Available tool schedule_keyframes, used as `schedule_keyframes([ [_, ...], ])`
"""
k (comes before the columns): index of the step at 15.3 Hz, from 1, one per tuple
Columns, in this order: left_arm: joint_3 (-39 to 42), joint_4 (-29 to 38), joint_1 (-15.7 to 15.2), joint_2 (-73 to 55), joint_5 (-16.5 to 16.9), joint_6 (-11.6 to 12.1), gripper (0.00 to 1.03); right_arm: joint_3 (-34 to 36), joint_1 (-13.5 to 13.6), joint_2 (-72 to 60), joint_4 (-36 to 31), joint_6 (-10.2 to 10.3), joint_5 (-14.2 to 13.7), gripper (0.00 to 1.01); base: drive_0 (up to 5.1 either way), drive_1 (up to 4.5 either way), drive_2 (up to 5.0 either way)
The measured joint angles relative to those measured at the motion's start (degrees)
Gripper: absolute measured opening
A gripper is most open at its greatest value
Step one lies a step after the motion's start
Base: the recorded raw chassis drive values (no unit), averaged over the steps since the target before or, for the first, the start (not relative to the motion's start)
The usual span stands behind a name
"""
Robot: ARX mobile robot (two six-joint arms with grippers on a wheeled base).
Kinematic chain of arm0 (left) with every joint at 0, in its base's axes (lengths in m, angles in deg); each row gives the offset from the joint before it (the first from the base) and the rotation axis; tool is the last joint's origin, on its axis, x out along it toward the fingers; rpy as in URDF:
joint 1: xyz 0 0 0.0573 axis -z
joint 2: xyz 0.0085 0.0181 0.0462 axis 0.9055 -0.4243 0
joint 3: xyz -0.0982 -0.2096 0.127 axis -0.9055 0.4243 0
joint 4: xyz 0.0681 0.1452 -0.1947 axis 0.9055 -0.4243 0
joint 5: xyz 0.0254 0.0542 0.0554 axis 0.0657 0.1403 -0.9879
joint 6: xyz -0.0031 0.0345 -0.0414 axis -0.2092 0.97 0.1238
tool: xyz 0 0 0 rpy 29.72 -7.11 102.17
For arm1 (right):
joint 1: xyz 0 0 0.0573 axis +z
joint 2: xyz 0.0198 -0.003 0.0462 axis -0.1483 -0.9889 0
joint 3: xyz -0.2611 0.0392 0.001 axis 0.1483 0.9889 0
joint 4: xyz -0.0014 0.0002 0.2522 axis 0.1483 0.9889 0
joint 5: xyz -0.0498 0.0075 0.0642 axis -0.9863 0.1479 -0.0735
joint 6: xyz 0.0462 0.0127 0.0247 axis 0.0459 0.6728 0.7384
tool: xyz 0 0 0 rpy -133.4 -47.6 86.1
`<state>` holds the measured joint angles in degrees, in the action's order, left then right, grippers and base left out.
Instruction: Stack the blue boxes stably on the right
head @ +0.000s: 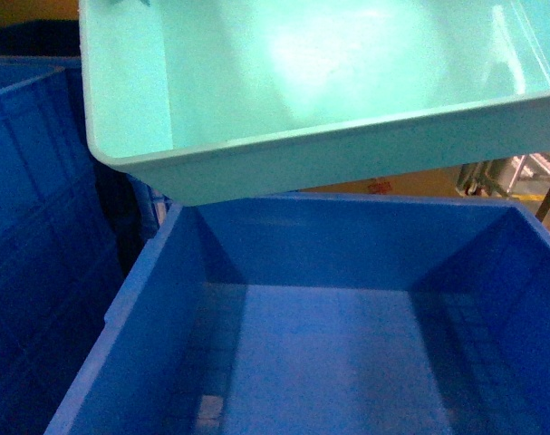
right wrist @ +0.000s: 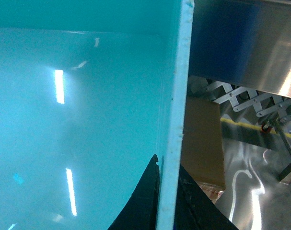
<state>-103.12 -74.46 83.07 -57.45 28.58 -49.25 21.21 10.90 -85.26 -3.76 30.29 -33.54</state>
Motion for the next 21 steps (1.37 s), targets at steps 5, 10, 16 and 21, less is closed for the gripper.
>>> schedule_keyframes([
  [5, -0.8, -6.6, -0.4, -0.5, 1.0, 0.3, 0.05, 0.6, 0.0, 0.1, 5.6, 0.5, 0.7, 0.07, 0.0, 0.00, 0.0],
  [10, -0.7, -9.6, -2.2, -5.4, 5.8, 0.4, 0.05, 2.0, 0.3, -0.9, 12.4, 1.7, -0.2, 0.07, 0.0, 0.00, 0.0],
  [16, -9.9, -13.1, -3.5, -19.8, 9.1, 1.8, 0.05, -2.3, 0.7, -13.6, 12.0, 1.7, -3.5, 0.07, 0.0, 0.00, 0.0],
  [21, -18.5, -15.9, -3.3, -28.2, 8.7, 4.7, 0.05, -6.6, 1.0, -21.0, 12.5, 2.4, -5.6, 0.07, 0.0, 0.00, 0.0],
])
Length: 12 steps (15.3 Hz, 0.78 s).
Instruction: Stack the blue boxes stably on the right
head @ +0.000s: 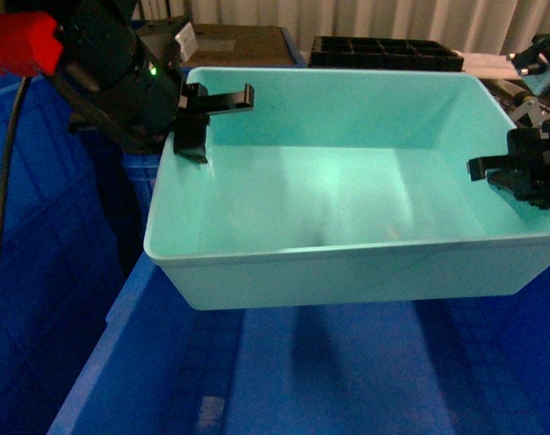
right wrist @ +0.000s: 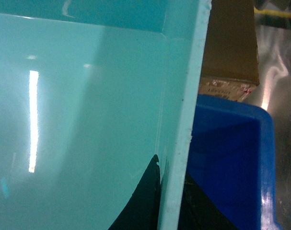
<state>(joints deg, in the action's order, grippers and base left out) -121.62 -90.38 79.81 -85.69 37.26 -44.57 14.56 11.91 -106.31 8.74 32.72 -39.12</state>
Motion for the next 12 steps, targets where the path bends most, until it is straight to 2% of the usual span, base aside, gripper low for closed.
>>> schedule_keyframes([
  [2, -0.6, -0.7, 0.4, -1.7, -0.2, 0.6, 0.05, -0.1, 0.0, -1.0, 0.5, 0.3, -0.5, 0.07, 0.0, 0.00, 0.0],
  [5, -0.6, -2.8, 1.1, -3.0, -1.1, 0.2, 0.05, 0.0, -0.2, -2.2, 1.6, 0.3, -0.9, 0.07, 0.0, 0.00, 0.0],
  [6, -0.4, -2.8, 1.6, -3.0, -1.0, -0.3, 0.05, 0.5, -1.0, -2.3, 1.6, 0.4, -0.4, 0.07, 0.0, 0.00, 0.0],
  [7, 1.4, -3.1, 2.8, -2.8, -0.7, -1.3, 0.05, 2.8, -3.2, -2.2, 1.1, 0.3, 1.2, 0.07, 0.0, 0.00, 0.0],
  [8, 3.8, -3.3, 4.9, -2.8, -1.0, -3.4, 0.05, 5.2, -5.4, -2.2, 1.4, -0.4, 3.0, 0.07, 0.0, 0.00, 0.0],
  [10, 6.2, -2.4, 5.4, -2.8, -1.1, -5.5, 0.05, 6.7, -6.4, -2.1, 1.3, -2.2, 3.6, 0.07, 0.0, 0.00, 0.0],
  [12, 9.9, 0.8, 5.3, -2.8, -0.8, -7.2, 0.05, 7.2, -6.4, -3.6, -0.6, -3.2, 3.9, 0.07, 0.0, 0.00, 0.0],
])
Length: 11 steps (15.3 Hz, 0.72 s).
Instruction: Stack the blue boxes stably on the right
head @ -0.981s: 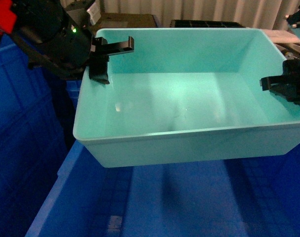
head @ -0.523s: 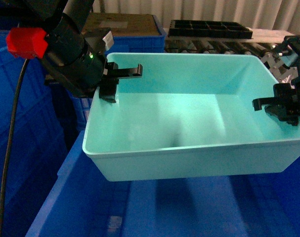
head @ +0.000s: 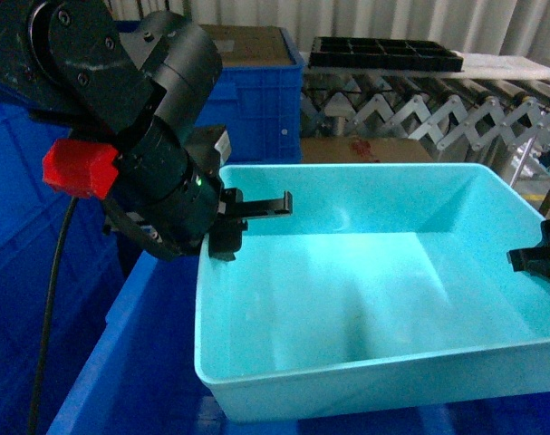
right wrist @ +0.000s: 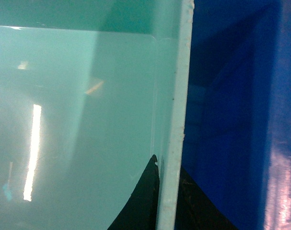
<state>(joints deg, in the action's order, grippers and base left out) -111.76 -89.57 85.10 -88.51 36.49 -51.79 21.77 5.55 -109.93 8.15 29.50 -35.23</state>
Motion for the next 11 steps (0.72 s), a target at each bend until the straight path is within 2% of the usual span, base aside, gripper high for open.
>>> schedule_keyframes([
  [4, 1.3, 0.8, -0.5, -1.1, -0.9, -0.9, 0.05, -1.7, 2.9, -3.8, 0.2, -0.6, -1.2, 0.07, 0.0, 0.00, 0.0],
  [6, 0.4, 1.4, -1.0, -2.3, -0.7, -0.9, 0.05, -3.0, 4.5, -3.9, -0.3, -1.4, -2.9, 0.07, 0.0, 0.00, 0.0],
  [11, -3.7, 0.8, -0.9, -4.5, -0.8, 0.7, 0.05, -3.9, 5.6, -4.2, -0.6, -1.2, -5.4, 0.07, 0.0, 0.00, 0.0],
])
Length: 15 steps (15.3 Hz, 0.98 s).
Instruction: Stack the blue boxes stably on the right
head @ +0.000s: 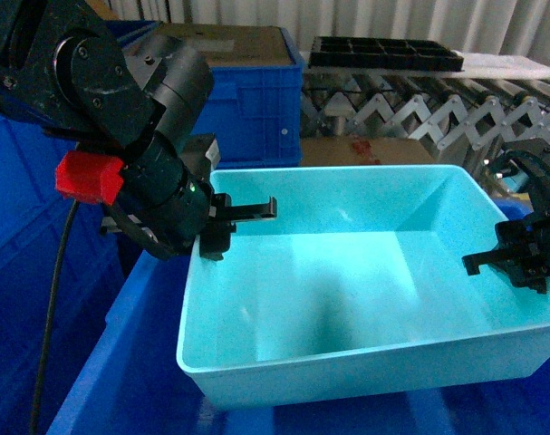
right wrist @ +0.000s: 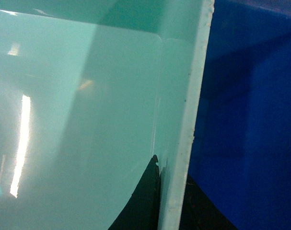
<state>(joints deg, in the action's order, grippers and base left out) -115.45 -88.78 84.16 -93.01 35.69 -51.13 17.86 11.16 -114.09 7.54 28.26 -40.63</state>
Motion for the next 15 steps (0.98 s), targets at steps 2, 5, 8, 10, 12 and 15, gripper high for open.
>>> schedule_keyframes([
  [2, -0.3, -0.3, 0.1, -1.0, 0.0, 0.4, 0.05, -0.1, 0.5, -0.3, 0.8, 0.1, -0.9, 0.07, 0.0, 0.00, 0.0],
  [5, -0.3, -0.8, -0.2, -1.3, -0.1, 0.9, 0.05, -0.6, 1.5, -1.1, 1.1, 0.4, -1.6, 0.07, 0.0, 0.00, 0.0],
  [8, -0.9, -0.9, -0.3, -1.5, -0.1, 1.1, 0.05, -0.9, 1.5, -1.1, 1.2, 0.6, -1.8, 0.07, 0.0, 0.00, 0.0],
  [10, -0.9, -0.9, -0.3, -1.6, -0.1, 1.1, 0.05, -0.9, 1.2, -1.1, 1.2, 0.9, -1.8, 0.07, 0.0, 0.00, 0.0],
  [12, -0.9, -0.9, -0.3, -1.6, -0.1, 1.1, 0.05, -1.0, 1.0, -1.1, 1.2, 0.9, -1.6, 0.07, 0.0, 0.00, 0.0],
  [15, -1.3, -1.4, -0.4, -1.6, -0.1, 1.0, 0.05, -1.5, 0.7, -1.5, 1.1, 0.7, -1.4, 0.07, 0.0, 0.00, 0.0],
])
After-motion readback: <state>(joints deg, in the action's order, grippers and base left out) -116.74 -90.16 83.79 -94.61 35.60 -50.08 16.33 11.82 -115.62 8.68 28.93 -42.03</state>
